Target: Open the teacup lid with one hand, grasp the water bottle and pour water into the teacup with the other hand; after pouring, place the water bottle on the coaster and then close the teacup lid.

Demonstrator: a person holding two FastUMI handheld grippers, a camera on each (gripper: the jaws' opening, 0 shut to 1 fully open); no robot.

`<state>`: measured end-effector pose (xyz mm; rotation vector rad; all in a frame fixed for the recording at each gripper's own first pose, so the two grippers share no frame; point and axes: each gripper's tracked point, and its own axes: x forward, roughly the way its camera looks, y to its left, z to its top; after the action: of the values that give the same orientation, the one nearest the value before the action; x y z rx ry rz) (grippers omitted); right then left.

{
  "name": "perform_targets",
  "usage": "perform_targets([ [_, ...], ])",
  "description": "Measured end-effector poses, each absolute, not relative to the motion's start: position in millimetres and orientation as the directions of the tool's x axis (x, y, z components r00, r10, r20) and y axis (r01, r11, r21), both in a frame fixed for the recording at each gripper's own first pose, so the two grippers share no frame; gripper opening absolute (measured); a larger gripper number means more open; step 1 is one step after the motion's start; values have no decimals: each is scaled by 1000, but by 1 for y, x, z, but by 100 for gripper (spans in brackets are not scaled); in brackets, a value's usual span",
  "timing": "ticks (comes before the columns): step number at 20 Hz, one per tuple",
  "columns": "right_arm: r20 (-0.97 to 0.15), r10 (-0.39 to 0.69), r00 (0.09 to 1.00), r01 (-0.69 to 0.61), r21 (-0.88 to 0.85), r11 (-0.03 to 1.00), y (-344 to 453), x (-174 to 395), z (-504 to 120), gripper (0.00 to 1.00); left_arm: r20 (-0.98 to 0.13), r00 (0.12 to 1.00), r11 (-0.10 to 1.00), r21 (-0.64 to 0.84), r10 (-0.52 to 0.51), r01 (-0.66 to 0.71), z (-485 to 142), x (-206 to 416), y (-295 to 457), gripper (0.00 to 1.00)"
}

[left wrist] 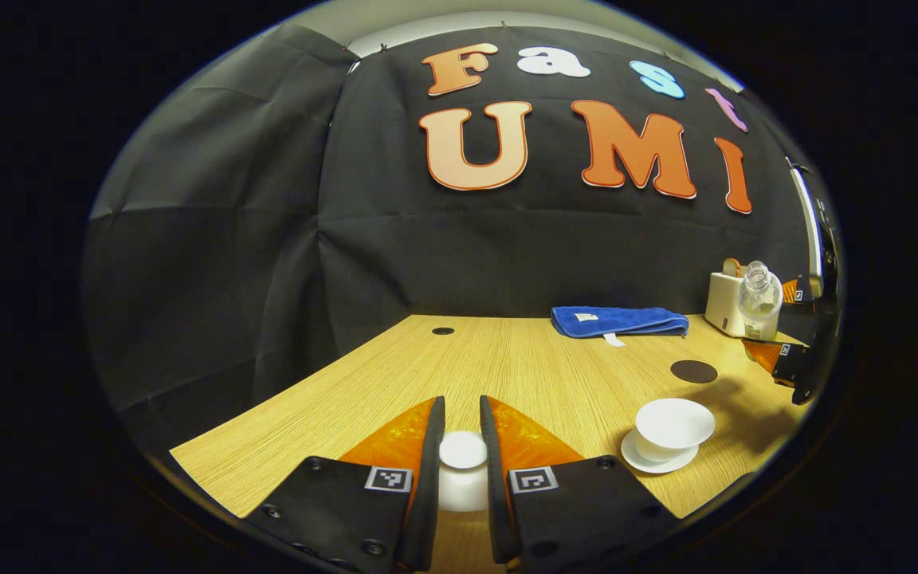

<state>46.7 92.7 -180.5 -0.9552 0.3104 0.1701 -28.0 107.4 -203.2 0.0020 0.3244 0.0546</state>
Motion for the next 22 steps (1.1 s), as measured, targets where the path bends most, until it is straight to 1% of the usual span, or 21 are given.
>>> perform_targets([
  [2,-325,20,945,-289,-810,511,98,47,-177,62,-317,947,999,11,50,-49,-204,-30,108,29],
  [3,-317,26,948,-290,-826,484,99,49,-174,62,-316,947,999,12,50,-49,-204,-31,108,30],
  [9,-242,47,969,-245,-923,295,113,58,-156,62,-315,948,998,-8,52,-57,-206,-37,118,31],
  [10,-237,52,970,-242,-932,270,116,58,-155,62,-315,948,998,-7,54,-59,-208,-39,120,29],
  [14,-244,73,967,-254,-943,217,128,58,-162,61,-311,948,998,-2,61,-65,-206,-44,127,31],
  [16,-230,80,970,-241,-957,163,131,58,-161,62,-309,949,998,2,64,-66,-206,-46,129,29],
  [17,-226,81,971,-236,-962,136,132,57,-161,62,-307,949,998,3,65,-67,-205,-46,130,31],
  [20,-217,85,972,-224,-971,79,133,63,-165,62,-308,949,998,-2,65,-69,-206,-51,133,29],
  [22,-209,86,974,-213,-976,39,133,65,-166,62,-314,947,998,-3,65,-70,-210,-51,135,31],
])
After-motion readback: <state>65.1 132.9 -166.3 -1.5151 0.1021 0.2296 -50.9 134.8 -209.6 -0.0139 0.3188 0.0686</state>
